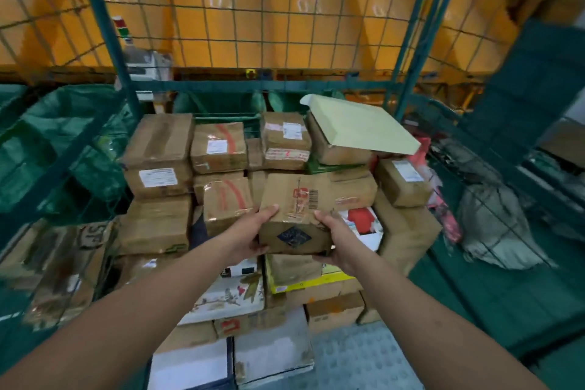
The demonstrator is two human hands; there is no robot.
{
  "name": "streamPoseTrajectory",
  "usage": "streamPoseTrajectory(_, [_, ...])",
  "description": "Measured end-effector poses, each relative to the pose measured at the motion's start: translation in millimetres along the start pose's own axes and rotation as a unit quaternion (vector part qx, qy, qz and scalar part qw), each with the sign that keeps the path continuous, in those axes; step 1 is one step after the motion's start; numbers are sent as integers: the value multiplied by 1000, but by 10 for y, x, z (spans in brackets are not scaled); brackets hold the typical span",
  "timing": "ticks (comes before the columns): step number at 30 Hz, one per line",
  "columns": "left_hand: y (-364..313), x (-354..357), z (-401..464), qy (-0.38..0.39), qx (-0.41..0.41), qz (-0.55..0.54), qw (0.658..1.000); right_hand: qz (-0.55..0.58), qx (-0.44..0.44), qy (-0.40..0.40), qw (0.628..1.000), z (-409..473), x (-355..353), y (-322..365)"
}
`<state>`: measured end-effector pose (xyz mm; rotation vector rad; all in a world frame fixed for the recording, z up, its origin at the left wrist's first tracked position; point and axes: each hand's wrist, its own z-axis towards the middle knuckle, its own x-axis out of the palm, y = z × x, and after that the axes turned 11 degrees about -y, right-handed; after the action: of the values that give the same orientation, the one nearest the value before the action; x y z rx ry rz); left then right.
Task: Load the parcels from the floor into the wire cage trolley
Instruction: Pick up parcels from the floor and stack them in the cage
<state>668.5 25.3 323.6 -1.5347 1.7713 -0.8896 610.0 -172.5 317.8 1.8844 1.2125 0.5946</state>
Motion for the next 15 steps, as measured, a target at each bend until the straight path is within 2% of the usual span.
streamPoseTrajectory(7, [-39,443,563,39,-27,53,997,8,39,-38,998,430,-279,-39])
streamPoseTrajectory(11, [-66,806,848,54,-75,75,993,-24,77,-33,996,784,-585,66])
streamPoseTrajectory(15, [-97,1162,1105,36,-133,82,987,-58,129,-4,990,1221,-902,183])
